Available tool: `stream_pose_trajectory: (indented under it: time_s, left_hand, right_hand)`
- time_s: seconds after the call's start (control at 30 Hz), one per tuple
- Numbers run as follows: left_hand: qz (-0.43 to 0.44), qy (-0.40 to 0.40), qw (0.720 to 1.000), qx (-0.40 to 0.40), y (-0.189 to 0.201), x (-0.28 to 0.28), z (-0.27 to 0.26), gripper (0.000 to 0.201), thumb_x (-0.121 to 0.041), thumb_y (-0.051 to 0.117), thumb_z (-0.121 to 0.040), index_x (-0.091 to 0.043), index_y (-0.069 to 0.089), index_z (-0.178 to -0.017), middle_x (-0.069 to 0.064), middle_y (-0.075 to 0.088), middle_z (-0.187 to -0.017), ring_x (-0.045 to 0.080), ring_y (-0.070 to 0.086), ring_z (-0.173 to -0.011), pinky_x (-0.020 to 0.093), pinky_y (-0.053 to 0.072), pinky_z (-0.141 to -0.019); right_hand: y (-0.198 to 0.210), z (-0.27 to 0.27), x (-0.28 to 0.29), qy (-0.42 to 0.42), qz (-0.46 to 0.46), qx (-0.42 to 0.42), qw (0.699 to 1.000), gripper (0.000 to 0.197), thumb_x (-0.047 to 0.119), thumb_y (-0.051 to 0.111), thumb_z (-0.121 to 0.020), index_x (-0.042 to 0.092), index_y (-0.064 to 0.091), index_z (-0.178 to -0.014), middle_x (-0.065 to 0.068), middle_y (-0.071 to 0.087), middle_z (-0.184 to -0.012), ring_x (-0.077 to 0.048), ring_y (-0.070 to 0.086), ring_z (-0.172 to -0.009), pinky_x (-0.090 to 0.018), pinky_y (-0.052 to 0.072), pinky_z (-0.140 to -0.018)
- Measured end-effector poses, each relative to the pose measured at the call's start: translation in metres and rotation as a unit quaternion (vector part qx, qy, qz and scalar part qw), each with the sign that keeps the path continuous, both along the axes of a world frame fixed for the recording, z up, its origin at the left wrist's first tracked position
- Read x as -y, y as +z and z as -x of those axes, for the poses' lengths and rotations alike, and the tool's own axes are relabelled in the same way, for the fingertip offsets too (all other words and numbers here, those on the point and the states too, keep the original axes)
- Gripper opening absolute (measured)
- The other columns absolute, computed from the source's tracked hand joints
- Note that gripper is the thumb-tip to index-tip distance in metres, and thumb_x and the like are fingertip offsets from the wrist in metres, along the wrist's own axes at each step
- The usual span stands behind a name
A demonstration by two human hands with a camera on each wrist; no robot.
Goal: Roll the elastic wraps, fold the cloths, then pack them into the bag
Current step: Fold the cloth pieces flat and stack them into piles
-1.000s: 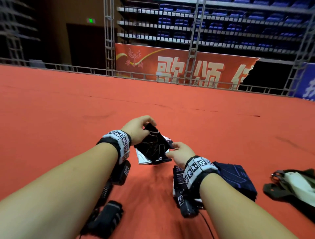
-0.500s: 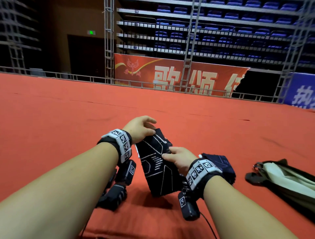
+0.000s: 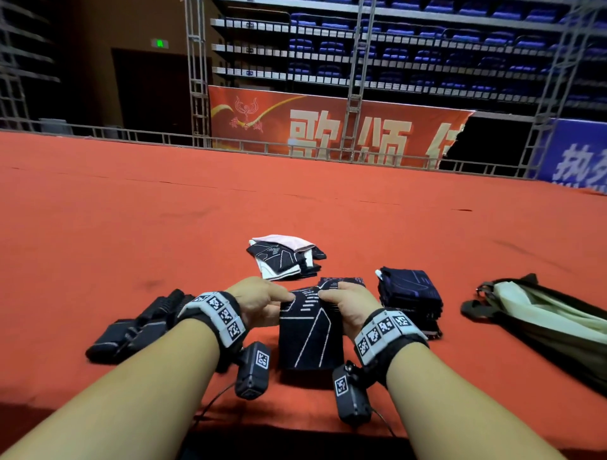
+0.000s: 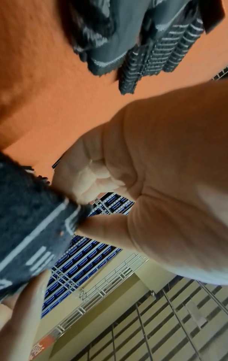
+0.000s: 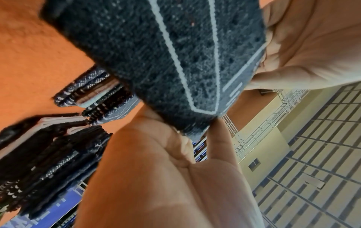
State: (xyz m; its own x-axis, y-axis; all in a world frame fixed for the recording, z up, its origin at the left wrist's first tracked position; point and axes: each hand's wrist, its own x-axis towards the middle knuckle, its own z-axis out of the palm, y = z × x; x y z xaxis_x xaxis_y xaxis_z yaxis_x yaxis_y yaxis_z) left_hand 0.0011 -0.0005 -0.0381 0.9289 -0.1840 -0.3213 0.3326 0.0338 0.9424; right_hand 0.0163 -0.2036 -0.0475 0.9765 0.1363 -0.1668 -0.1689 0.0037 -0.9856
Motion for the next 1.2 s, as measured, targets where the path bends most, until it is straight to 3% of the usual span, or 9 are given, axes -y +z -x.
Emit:
stream_pose_trajectory:
  time_s: [0.17, 0.27, 0.37, 0.5, 0.63, 0.87, 0.93, 1.03, 1.2]
  left_hand:
    - [-0.01, 0.032, 0.998, 0.049, -0.003, -0.01, -0.006, 0.043, 0.005, 0.069, -0.083, -0.005, 0.062, -0.124, 0.008, 0.076, -0.111, 0.021, 0.073, -0.093, 0.028, 0.057, -0.076]
    - [-0.061, 0.046, 0.991, 0.106, 0.005, -0.012, -0.005, 0.036, 0.003, 0.069, -0.085, -0.02, 0.067, -0.113, -0.004, 0.072, -0.096, 0.013, 0.067, -0.09, 0.027, 0.051, -0.082]
    - [-0.097, 0.04, 0.979, 0.175, 0.01, -0.015, -0.006, 0.025, 0.0, 0.074, -0.081, -0.022, 0.07, -0.092, 0.002, 0.056, -0.091, 0.014, 0.051, -0.083, 0.025, 0.038, -0.066]
    - [-0.124, 0.046, 0.96, 0.248, 0.006, -0.012, -0.002, 0.024, 0.008, 0.073, -0.077, -0.011, 0.066, -0.09, 0.002, 0.062, -0.079, 0.007, 0.056, -0.066, 0.022, 0.042, -0.062]
    - [-0.224, -0.057, 0.938, 0.258, -0.023, -0.01, 0.001, 0.027, 0.003, 0.08, -0.07, -0.008, 0.071, -0.094, -0.004, 0.073, -0.085, 0.012, 0.065, -0.082, 0.041, 0.056, -0.088]
    - [-0.451, -0.252, 0.839, 0.17, -0.073, 0.004, 0.017, 0.02, -0.019, 0.084, -0.073, -0.032, 0.07, -0.076, -0.007, 0.074, -0.083, 0.009, 0.062, -0.073, 0.025, 0.053, -0.077]
    - [-0.453, -0.273, 0.836, 0.146, -0.073, 0.009, 0.018, 0.019, -0.022, 0.085, -0.073, -0.034, 0.071, -0.079, -0.002, 0.077, -0.093, 0.011, 0.066, -0.076, 0.03, 0.055, -0.083]
    - [-0.441, -0.314, 0.833, 0.113, -0.072, 0.014, 0.017, 0.024, -0.021, 0.088, -0.074, -0.029, 0.068, -0.086, -0.011, 0.069, -0.077, 0.0, 0.058, -0.062, 0.021, 0.049, -0.072]
    - [-0.351, -0.27, 0.894, 0.072, -0.072, 0.008, 0.012, 0.014, -0.025, 0.083, -0.083, -0.023, 0.07, -0.077, -0.016, 0.064, -0.07, -0.003, 0.054, -0.066, 0.015, 0.042, -0.073]
  right_hand:
    - [-0.006, -0.004, -0.002, 0.009, 0.057, 0.038, 0.998, 0.021, 0.01, 0.073, -0.078, 0.009, 0.073, -0.1, -0.011, 0.077, -0.095, -0.034, 0.074, -0.093, -0.05, 0.059, -0.083]
    - [0.0, -0.009, 0.0, 0.015, 0.1, 0.097, 0.99, 0.014, 0.005, 0.073, -0.081, 0.012, 0.074, -0.093, -0.001, 0.077, -0.085, -0.014, 0.073, -0.075, -0.023, 0.055, -0.061]
    - [0.009, -0.012, 0.002, 0.004, 0.103, 0.14, 0.985, 0.021, -0.002, 0.072, -0.083, 0.014, 0.075, -0.096, 0.003, 0.075, -0.083, -0.005, 0.069, -0.067, -0.012, 0.048, -0.054]
    - [0.011, -0.008, 0.006, -0.005, 0.111, 0.167, 0.98, 0.027, -0.01, 0.065, -0.082, 0.012, 0.073, -0.095, 0.004, 0.069, -0.069, -0.009, 0.059, -0.054, -0.018, 0.045, -0.051]
    - [-0.012, 0.0, 0.022, 0.031, 0.212, 0.188, 0.958, 0.022, -0.004, 0.07, -0.072, 0.008, 0.072, -0.09, -0.004, 0.074, -0.079, -0.014, 0.064, -0.072, -0.039, 0.057, -0.074]
    - [-0.052, 0.03, 0.049, 0.241, 0.401, 0.054, 0.882, 0.025, -0.006, 0.067, -0.072, 0.019, 0.066, -0.07, 0.006, 0.061, -0.06, -0.005, 0.051, -0.049, -0.02, 0.044, -0.055]
    - [-0.062, 0.034, 0.049, 0.235, 0.379, 0.023, 0.895, 0.028, -0.011, 0.06, -0.075, 0.015, 0.07, -0.08, -0.002, 0.063, -0.061, -0.008, 0.051, -0.048, -0.021, 0.043, -0.052]
    - [-0.063, 0.032, 0.046, 0.218, 0.357, 0.008, 0.908, 0.026, -0.013, 0.06, -0.08, 0.01, 0.069, -0.085, 0.001, 0.062, -0.058, -0.003, 0.052, -0.044, -0.016, 0.041, -0.047]
    - [-0.055, 0.024, 0.047, 0.213, 0.343, 0.03, 0.914, 0.022, -0.003, 0.067, -0.088, 0.018, 0.068, -0.09, 0.0, 0.068, -0.081, -0.006, 0.063, -0.066, -0.018, 0.051, -0.061]
